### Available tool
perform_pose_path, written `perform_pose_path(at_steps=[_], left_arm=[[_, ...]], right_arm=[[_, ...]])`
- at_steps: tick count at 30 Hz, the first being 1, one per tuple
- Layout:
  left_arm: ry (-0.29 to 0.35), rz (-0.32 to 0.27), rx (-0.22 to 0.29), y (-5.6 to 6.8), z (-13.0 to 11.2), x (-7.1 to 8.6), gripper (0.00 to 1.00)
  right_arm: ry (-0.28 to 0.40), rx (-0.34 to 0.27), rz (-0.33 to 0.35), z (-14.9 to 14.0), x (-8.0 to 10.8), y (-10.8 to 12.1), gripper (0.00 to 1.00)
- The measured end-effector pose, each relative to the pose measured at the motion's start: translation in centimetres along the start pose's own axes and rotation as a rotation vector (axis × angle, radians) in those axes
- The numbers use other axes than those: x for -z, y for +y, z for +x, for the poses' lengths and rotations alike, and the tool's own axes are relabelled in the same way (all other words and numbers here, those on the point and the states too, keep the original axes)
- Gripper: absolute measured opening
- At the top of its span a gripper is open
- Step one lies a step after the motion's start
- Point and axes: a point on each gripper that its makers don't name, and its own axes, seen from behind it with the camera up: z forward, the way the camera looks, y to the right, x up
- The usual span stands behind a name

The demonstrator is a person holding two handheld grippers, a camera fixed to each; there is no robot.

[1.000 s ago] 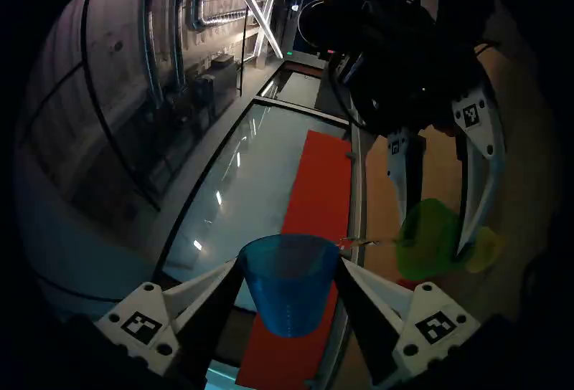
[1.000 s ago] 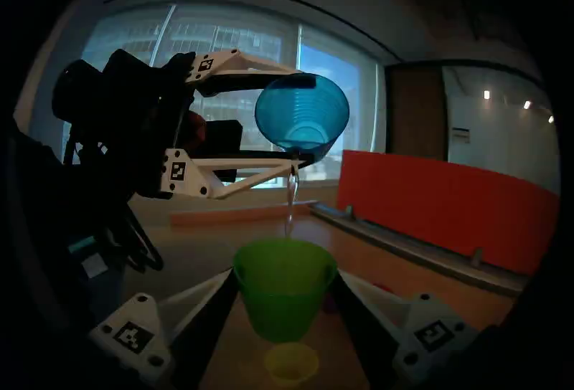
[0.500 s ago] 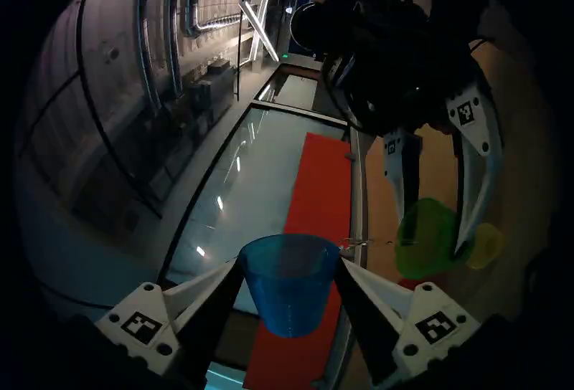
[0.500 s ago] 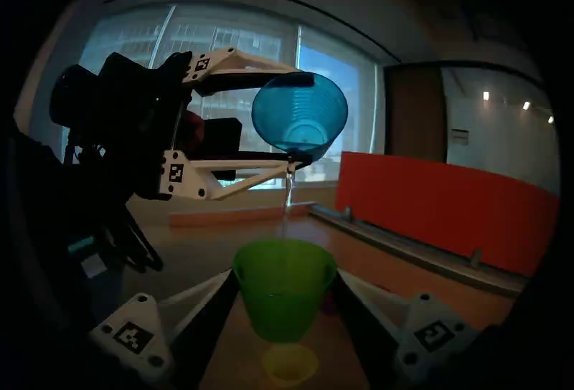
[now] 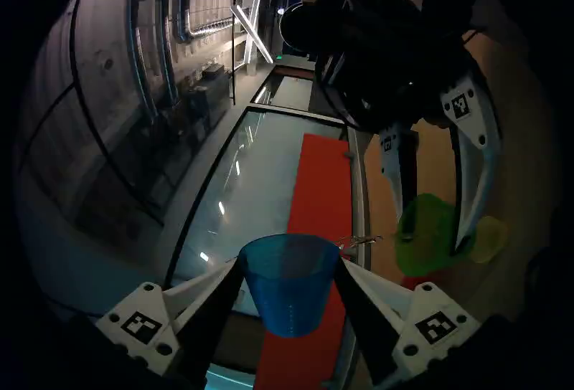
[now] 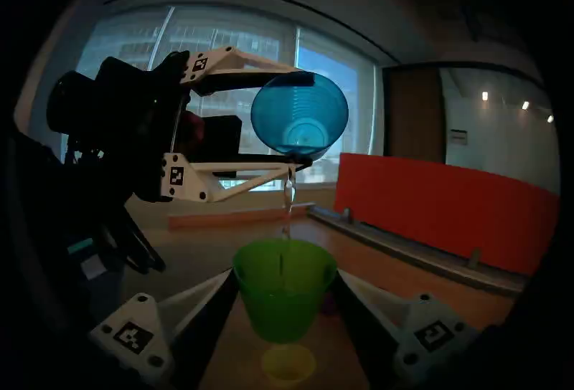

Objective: Pour water

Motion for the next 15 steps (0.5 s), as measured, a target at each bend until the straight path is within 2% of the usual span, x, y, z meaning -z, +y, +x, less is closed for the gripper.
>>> perform_pose_path(at_steps=[15], left_arm=[[0.011,0.008,-0.062,-0.38,0.49,-0.39,0.87]], right_arm=[[0.007,0.003,-0.006,0.12,0.11,0.30,0.90]])
